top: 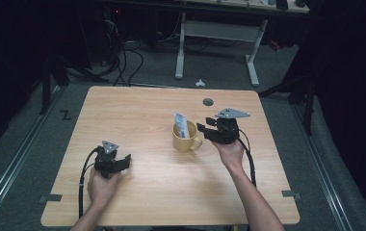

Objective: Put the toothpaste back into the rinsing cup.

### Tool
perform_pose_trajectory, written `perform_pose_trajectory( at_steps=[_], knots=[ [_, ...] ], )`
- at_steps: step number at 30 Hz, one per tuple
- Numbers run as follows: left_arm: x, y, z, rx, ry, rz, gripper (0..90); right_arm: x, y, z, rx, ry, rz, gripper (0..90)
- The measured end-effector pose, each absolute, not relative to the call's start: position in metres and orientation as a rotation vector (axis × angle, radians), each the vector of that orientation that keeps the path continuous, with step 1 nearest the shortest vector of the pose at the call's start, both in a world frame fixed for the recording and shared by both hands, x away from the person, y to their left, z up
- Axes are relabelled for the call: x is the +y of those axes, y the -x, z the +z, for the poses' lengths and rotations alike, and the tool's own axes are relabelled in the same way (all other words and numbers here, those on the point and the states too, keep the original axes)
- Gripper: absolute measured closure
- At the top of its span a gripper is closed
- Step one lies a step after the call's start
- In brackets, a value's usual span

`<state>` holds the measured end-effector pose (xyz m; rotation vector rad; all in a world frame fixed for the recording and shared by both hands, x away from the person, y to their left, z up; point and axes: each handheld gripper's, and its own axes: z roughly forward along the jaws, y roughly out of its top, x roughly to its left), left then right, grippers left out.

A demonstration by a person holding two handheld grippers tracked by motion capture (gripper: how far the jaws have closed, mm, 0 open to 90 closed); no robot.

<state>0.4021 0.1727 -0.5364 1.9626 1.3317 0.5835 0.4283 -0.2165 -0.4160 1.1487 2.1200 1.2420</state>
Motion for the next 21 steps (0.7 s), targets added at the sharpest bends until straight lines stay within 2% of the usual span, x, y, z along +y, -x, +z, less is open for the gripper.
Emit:
perform_pose_trajectory(
  at_steps=[21],
  knots=[
    [0.173,-0.402,-0.536,1.331,-1.963,0.584,31.6,-0.232,-0.421,-0.417,2.092,-1.176,1.255,52.3]
  ],
)
